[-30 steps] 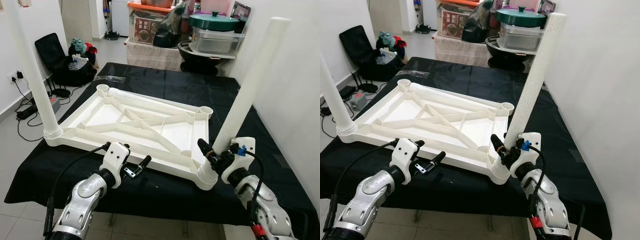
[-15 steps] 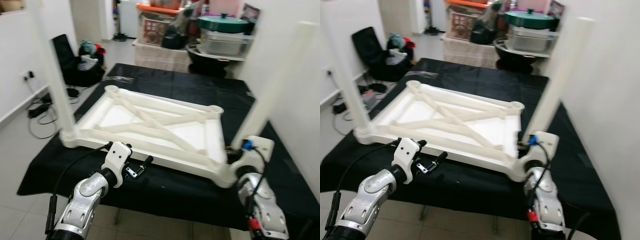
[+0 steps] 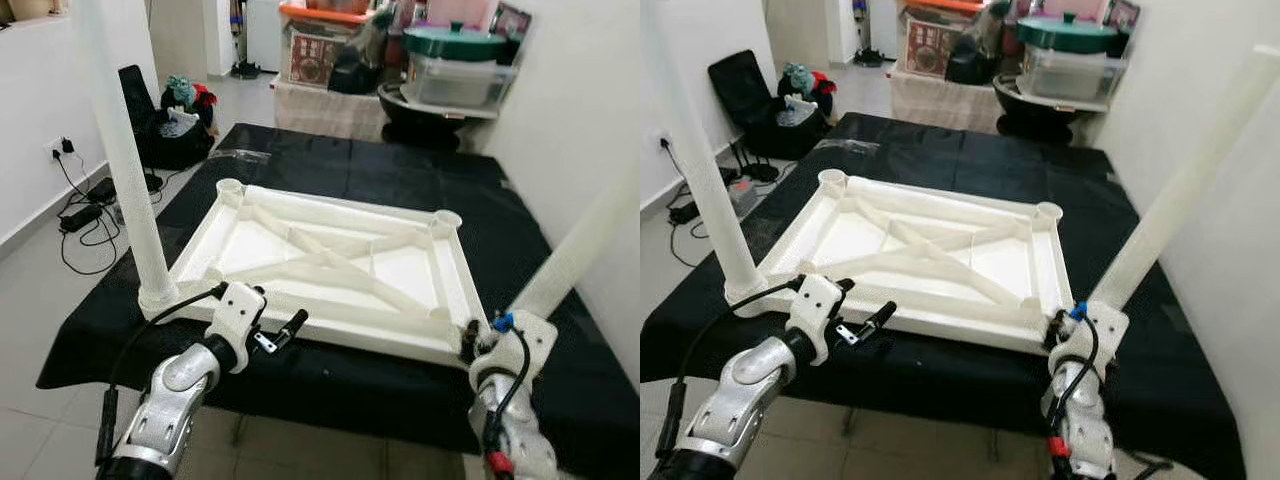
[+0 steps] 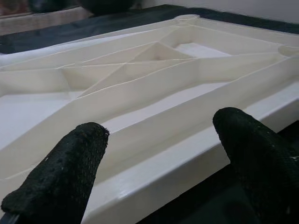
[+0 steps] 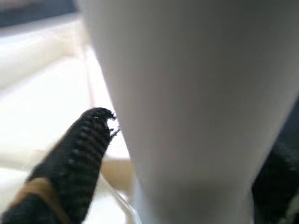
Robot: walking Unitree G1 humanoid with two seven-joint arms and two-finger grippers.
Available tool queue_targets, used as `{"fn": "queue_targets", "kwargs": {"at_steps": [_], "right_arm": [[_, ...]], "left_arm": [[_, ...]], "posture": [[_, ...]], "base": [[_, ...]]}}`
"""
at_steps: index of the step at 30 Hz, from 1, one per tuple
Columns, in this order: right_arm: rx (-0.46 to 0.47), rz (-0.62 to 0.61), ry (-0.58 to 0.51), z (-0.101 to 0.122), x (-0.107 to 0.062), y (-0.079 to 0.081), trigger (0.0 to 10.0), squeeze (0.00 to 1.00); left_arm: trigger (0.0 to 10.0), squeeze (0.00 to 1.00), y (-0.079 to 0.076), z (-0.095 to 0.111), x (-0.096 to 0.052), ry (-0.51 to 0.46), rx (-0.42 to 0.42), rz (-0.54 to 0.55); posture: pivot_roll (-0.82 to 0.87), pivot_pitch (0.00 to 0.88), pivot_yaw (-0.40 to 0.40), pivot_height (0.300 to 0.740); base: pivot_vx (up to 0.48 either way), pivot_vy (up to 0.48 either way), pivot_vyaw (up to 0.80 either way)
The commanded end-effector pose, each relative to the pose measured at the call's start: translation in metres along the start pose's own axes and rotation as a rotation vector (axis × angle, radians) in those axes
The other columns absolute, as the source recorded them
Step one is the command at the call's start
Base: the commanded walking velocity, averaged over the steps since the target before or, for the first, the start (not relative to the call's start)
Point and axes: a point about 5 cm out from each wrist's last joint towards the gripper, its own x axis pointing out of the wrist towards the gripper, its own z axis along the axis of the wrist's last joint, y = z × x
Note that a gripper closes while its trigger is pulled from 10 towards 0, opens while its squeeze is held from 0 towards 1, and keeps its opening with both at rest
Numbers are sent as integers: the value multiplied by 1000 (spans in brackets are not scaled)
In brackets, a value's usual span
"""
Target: Building children table
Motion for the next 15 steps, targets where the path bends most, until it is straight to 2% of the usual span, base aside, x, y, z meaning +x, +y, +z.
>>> {"fn": "queue_targets", "kwargs": {"at_steps": [1, 2, 3, 5, 8, 9, 10, 15], "right_arm": [[47, 266, -42, 14, -3, 31, 10000, 0], [39, 386, -68, 22, -8, 38, 10000, 0], [39, 386, -68, 22, -8, 38, 10000, 0], [12, 589, -98, 33, -20, 50, 10000, 0], [2, 644, -104, 36, -24, 53, 10000, 0], [-29, 768, -85, 35, -33, 59, 10000, 0], [-45, 815, -74, 33, -36, 61, 10000, 0], [-68, 849, -50, 27, -38, 62, 10000, 0]], "left_arm": [[10000, 0, -6, -3, 1, 8, -4, -18], [10000, 0, -7, -3, 1, 8, -5, -19], [10000, 0, -7, -3, 1, 8, -5, -19], [10000, 0, -7, -3, 1, 8, -4, -20], [10000, 0, -7, -3, 1, 8, -4, -19], [10000, 0, -6, -4, 1, 7, -5, -16], [10000, 0, -6, -4, 1, 7, -5, -15], [10000, 0, -7, -4, 0, 8, -6, -15]], "posture": [[49, 0, -116, 740], [50, 0, -118, 740], [50, 0, -118, 740], [48, 0, -118, 740], [48, 0, -119, 740], [48, 0, -120, 740], [48, 0, -120, 740], [52, 0, -122, 740]], "base": [[0, 0, 0], [0, 0, 0], [0, 0, 0], [0, 0, 0], [0, 0, 0], [0, 0, 0], [0, 0, 0], [0, 0, 0]]}}
